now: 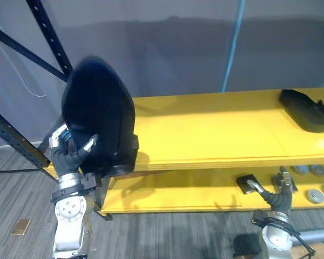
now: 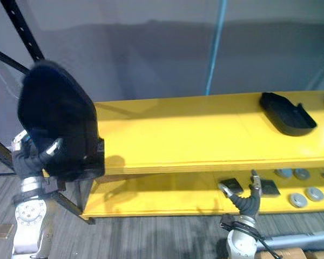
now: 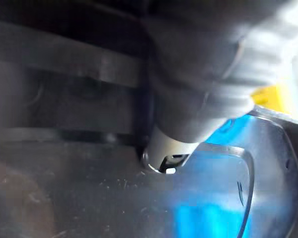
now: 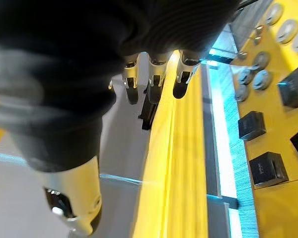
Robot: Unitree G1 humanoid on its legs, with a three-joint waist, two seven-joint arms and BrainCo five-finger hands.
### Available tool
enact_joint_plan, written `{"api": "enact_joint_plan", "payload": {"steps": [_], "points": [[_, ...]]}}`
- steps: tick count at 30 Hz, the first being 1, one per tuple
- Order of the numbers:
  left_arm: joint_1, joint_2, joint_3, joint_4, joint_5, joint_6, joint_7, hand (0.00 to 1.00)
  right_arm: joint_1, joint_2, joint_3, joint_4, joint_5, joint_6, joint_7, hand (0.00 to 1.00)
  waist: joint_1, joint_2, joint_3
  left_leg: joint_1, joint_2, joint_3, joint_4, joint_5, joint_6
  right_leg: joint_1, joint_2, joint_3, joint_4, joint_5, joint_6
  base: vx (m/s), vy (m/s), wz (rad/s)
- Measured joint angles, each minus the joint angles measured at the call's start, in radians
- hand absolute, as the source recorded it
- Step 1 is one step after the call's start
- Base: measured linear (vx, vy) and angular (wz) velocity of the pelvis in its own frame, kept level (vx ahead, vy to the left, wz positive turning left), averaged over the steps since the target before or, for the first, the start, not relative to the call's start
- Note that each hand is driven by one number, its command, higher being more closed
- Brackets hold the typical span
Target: Walk over and take plastic housings, then place them on the shelf
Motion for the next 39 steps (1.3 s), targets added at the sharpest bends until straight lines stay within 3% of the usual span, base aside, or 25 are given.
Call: {"api": "enact_joint_plan", "payload": {"steps": [1,4,8,11,13,15,18,21,28,34,39], "points": [[0.006,-0.003,-0.007,-0.019,-0.104,-0.015,-0.044,1.00,0.005,-0.010,-0.001,-0.001,-0.003,0.008,0.000,0.00,0.002,0.015,-0.009,0.009,0.010,-0.004,-0.008,-0.002,-0.009,0.020,0.013,-0.005,-0.037,0.008,0.021,0.23,-0.122,0.21],[-0.033,-0.002,-0.059,-0.030,-0.299,-0.036,-0.105,1.00,-0.003,-0.024,-0.001,-0.002,-0.004,0.017,0.000,0.00,-0.005,0.034,-0.022,-0.011,0.057,0.010,-0.009,-0.004,-0.031,0.054,0.071,-0.021,-0.157,0.059,0.003,0.25,-0.123,-0.13],[-0.096,-0.003,-0.110,0.027,-0.390,-0.035,-0.104,1.00,-0.001,-0.031,-0.004,-0.022,-0.006,0.021,-0.001,0.00,-0.041,0.037,-0.020,0.002,0.075,0.012,-0.018,-0.004,-0.048,0.097,0.098,-0.031,-0.235,0.079,-0.007,0.15,-0.053,-0.06],[-0.151,-0.004,-0.108,0.130,-0.390,-0.034,-0.064,1.00,0.007,-0.040,0.004,-0.050,-0.007,0.021,-0.004,0.00,-0.051,0.045,-0.007,0.007,0.070,-0.045,0.005,-0.006,-0.051,0.102,0.105,0.009,-0.263,0.096,-0.016,0.05,-0.011,-0.33],[-0.198,0.000,-0.104,0.210,-0.399,-0.034,-0.027,1.00,-0.005,-0.053,0.016,-0.057,-0.007,0.021,-0.003,0.00,-0.045,0.057,0.002,-0.009,0.071,-0.077,0.024,-0.023,-0.073,0.082,0.116,0.072,-0.286,0.117,-0.010,0.01,0.012,-0.81],[-0.296,0.004,-0.108,0.310,-0.398,-0.030,0.001,1.00,-0.002,-0.064,0.024,-0.079,-0.007,0.021,0.008,0.00,-0.055,0.069,0.023,-0.028,0.075,-0.066,0.027,-0.036,-0.066,0.054,0.125,0.108,-0.312,0.144,-0.003,-0.02,0.075,-0.62],[-0.487,0.087,-0.127,0.511,-0.398,-0.006,0.055,1.00,0.002,-0.069,0.059,-0.136,-0.006,0.020,0.033,0.00,-0.077,0.070,0.076,-0.031,0.078,-0.007,0.006,-0.044,-0.058,0.012,0.139,0.185,-0.333,0.183,0.004,-0.10,0.084,-0.69],[-0.676,0.199,-0.242,0.670,-0.397,0.032,0.059,1.00,0.032,-0.069,0.119,-0.169,-0.003,0.016,0.053,0.00,-0.113,0.068,0.097,-0.067,0.078,0.028,-0.006,-0.045,-0.058,-0.046,0.148,0.239,-0.355,0.218,0.001,-0.10,0.071,-0.52],[-1.001,0.274,-0.474,0.924,-0.404,0.103,0.016,1.00,0.072,-0.066,0.308,-0.165,-0.002,0.010,0.105,0.00,-0.155,0.067,0.158,-0.098,0.099,0.067,0.002,-0.045,-0.058,-0.088,0.171,0.292,-0.372,0.253,-0.006,-0.03,0.009,-0.24],[-1.158,0.291,-0.530,1.090,-0.408,0.148,0.007,1.00,0.073,-0.065,0.383,-0.151,-0.002,0.011,0.140,0.00,-0.180,0.068,0.213,-0.121,0.107,0.072,0.007,-0.045,-0.059,-0.109,0.179,0.299,-0.377,0.263,-0.009,-0.01,0.000,-0.05],[-1.234,0.292,-0.517,1.176,-0.408,0.171,0.037,1.00,0.075,-0.066,0.429,-0.143,-0.002,0.011,0.147,0.00,-0.181,0.067,0.248,-0.134,0.108,0.071,0.023,-0.045,-0.059,-0.116,0.177,0.300,-0.377,0.266,-0.010,0.00,0.030,0.00]]}}
